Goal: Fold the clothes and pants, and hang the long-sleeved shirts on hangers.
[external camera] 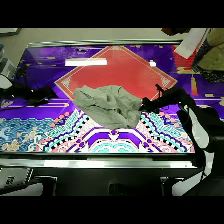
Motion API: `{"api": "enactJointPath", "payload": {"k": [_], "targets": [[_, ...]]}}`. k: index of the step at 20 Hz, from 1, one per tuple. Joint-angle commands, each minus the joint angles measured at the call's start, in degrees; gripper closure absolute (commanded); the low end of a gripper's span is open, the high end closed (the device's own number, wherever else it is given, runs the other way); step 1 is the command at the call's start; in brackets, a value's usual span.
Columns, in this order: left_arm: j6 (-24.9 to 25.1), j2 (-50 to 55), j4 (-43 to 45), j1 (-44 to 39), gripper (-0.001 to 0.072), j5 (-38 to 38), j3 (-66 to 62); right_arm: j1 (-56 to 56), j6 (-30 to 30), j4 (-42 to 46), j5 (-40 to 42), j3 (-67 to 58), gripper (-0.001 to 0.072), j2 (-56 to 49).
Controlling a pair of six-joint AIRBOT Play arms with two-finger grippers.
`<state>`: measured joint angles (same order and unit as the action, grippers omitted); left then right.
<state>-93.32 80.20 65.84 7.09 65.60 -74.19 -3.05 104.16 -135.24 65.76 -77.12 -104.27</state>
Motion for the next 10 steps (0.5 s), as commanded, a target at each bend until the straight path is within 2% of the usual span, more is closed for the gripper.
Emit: {"api": "enactJointPath", "payload": {"k": [1,5,10], "targets": [[8.1,4.2,-11.6,1.2,0.0094,-11.4,8.1,0.0,0.0,-0.1,3.3,0.0,0.0678,2.3],[13.9,12.6,-20.4,-1.3,0.0108,-16.3,8.3,0.0,0.0,0.4,3.4,0.0,0.0677,5.1],[13.9,16.1,-21.9,-2.5,0.0112,-21.8,8.2,0.0,0.0,0.4,3.9,0.0,0.0677,6.4]]}}
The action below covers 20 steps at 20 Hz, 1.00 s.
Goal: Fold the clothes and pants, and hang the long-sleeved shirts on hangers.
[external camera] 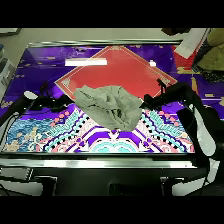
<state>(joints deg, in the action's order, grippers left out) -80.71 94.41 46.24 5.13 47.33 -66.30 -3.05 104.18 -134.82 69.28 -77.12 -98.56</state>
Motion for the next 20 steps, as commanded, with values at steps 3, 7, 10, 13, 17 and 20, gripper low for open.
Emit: {"api": "enactJointPath", "payload": {"k": [3,7,10,13,17,20], "targets": [[1.2,3.0,-2.4,-0.7,0.0208,-6.3,0.2,0.0,0.0,0.0,1.0,0.0,0.0677,1.6],[1.2,3.1,-3.4,-1.4,0.0248,-10.0,0.3,0.0,0.0,-0.1,2.8,0.0,0.0677,2.1],[1.2,3.8,-3.4,-3.1,0.0248,-12.0,0.1,0.0,0.0,-0.2,2.8,0.0,0.0677,2.8],[0.8,5.7,-5.2,-4.7,0.0363,-11.6,-1.2,0.0,0.0,-0.2,2.6,0.0,0.0678,3.6],[0.9,6.2,-6.9,-5.9,0.0691,-8.9,-4.3,0.0,0.2,-0.1,2.1,0.0,0.0678,5.9],[1.3,3.5,-6.7,-4.6,0.0693,-3.4,-8.2,0.0,1.5,-0.1,-0.1,-0.1,0.0679,10.1]]}}
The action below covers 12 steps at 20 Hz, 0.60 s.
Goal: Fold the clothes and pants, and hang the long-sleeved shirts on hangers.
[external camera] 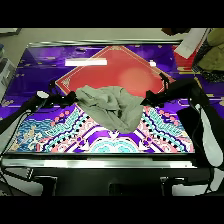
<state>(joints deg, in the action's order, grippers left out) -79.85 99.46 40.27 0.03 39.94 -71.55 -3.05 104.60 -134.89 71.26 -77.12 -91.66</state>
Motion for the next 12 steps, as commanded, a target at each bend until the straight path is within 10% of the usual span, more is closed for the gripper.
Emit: {"api": "enactJointPath", "payload": {"k": [1,12], "targets": [[0.4,-3.7,0.0,1.1,0.0694,4.9,-3.8,0.0,2.1,0.2,-3.2,-0.1,0.0679,5.4],[-4.2,-50.7,4.4,12.6,0.0693,10.1,-5.5,0.0,-6.8,7.4,-24.2,-0.1,0.0679,48.7]]}}
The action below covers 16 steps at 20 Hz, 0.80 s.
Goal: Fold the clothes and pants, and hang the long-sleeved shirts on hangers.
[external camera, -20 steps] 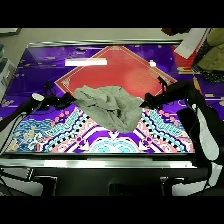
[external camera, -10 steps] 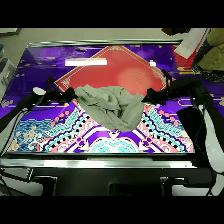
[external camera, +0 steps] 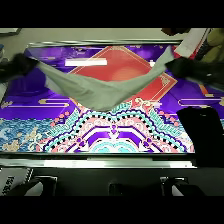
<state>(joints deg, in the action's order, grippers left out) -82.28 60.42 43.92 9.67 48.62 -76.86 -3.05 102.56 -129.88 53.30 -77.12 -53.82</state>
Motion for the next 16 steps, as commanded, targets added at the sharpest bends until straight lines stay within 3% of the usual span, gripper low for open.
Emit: {"api": "enactJointPath", "payload": {"k": [1,5,9,12,16], "targets": [[-1.7,-15.7,0.7,4.1,0.0693,1.9,-0.2,0.0,-6.1,2.7,-7.1,-0.1,0.0679,14.6],[-1.8,-28.0,3.2,7.2,0.0693,2.2,-0.2,0.0,-14.8,9.7,-12.2,-0.1,0.0679,25.3],[-9.7,-31.9,12.1,7.9,0.0693,2.5,-0.1,0.0,-23.5,19.9,-22.3,-0.3,0.0679,26.7],[-12.0,-29.4,12.6,7.8,0.0693,2.6,2.6,0.0,-27.3,21.4,-25.6,-1.1,0.0679,20.2],[-12.1,-20.5,11.6,7.5,0.0692,2.3,9.3,0.1,-26.9,17.0,-27.8,-1.9,0.0679,3.5]]}}
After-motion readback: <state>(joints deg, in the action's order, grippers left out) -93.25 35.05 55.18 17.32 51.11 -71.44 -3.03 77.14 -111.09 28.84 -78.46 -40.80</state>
